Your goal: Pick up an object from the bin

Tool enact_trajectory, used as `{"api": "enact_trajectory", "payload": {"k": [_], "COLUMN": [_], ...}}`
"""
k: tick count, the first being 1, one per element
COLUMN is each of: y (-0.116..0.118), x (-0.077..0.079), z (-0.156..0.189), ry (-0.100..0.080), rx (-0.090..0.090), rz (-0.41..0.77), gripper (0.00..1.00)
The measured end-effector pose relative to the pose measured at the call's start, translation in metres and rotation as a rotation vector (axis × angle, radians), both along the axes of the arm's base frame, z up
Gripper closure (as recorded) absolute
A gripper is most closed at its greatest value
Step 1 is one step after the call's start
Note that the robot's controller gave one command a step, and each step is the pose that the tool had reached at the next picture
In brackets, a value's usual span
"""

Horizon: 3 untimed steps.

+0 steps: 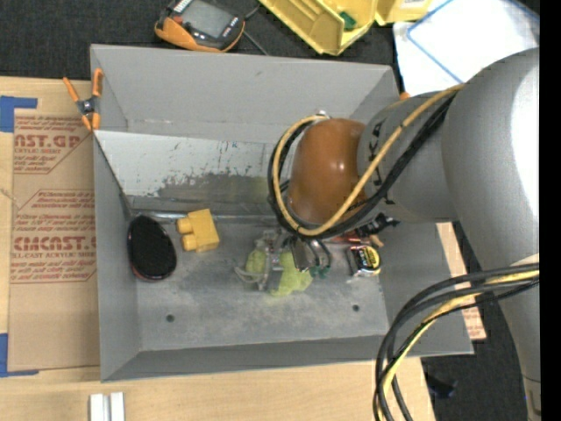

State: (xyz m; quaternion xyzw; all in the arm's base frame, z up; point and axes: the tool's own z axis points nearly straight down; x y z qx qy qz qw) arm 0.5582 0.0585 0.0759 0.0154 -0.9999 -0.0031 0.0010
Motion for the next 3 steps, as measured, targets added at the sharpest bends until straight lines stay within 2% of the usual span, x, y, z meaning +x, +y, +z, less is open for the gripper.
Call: {"api": "enact_trajectory", "payload": {"k": [2, 3], "y": [0.0, 0.0], "x": [-0.001, -0.002], "z": [0.008, 0.033], "ry": [0.001, 0.006], "rx": [0.0, 0.0], "rz": [0.0, 0.0], "gripper": [1.0, 1.0]}}
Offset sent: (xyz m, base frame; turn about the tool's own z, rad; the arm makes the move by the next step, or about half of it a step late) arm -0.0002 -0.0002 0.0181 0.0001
